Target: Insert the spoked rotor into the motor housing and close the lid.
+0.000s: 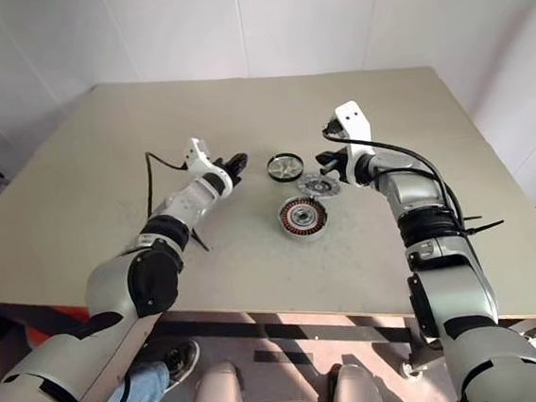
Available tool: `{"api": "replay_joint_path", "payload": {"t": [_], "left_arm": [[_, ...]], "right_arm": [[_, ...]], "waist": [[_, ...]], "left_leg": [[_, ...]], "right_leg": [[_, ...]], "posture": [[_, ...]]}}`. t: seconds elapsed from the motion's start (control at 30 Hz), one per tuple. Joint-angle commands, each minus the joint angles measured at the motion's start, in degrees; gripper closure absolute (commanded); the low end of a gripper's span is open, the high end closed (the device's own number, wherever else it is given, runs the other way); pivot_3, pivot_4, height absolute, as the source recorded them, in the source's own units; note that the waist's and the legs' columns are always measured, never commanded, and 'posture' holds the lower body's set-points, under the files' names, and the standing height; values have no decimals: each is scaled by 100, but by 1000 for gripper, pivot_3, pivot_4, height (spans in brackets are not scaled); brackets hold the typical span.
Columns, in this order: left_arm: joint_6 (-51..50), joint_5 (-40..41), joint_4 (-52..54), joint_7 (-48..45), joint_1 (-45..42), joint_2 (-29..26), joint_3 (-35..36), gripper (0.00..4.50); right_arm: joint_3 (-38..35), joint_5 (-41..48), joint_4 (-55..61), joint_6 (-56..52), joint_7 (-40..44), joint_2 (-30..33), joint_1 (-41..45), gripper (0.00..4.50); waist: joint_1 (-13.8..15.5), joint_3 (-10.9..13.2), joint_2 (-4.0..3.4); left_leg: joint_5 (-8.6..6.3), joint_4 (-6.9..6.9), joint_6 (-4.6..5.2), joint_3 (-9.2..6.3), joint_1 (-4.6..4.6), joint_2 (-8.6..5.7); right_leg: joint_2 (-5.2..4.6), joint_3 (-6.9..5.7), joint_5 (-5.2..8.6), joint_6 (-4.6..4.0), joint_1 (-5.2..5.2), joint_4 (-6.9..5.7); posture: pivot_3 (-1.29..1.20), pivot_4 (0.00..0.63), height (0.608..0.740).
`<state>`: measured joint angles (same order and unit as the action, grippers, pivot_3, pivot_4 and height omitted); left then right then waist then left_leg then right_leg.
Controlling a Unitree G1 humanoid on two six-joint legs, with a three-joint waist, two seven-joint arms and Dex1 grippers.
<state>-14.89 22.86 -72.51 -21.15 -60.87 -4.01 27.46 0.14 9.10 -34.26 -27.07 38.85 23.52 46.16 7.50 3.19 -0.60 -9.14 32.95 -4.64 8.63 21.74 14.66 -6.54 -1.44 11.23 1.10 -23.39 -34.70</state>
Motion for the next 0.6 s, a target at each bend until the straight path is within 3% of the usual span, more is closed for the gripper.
{"api": "replay_joint_path", "payload": {"t": [0.03,0.37,0.57,0.6], "left_arm": [[35,-148,574,-290,107,-186,-278,3629],[-145,-437,2120,-615,879,-414,-1052,3629],[-692,-190,3004,-922,1347,-405,-1229,3629],[-713,-215,3063,-934,1399,-393,-1279,3452]], "right_arm": [[-200,20,40,101,-78,152,190,4500],[-374,61,183,37,-120,421,64,4500],[-513,159,669,-209,-191,563,-286,4500],[-544,165,754,-257,-207,582,-341,4500]], "waist": [[9,2,2],[-12,6,8],[-11,6,9],[-11,6,9]], "left_leg": [[0,0,0,0,1,0],[2,-2,-3,0,1,1],[1,-1,-2,0,1,1],[1,-1,-2,0,1,1]], "right_leg": [[0,0,0,0,0,0],[0,-1,0,0,0,0],[0,0,0,0,0,0],[0,0,0,0,0,0]], "posture": [[0,0,740],[0,0,740],[0,0,740],[0,0,740]]}}
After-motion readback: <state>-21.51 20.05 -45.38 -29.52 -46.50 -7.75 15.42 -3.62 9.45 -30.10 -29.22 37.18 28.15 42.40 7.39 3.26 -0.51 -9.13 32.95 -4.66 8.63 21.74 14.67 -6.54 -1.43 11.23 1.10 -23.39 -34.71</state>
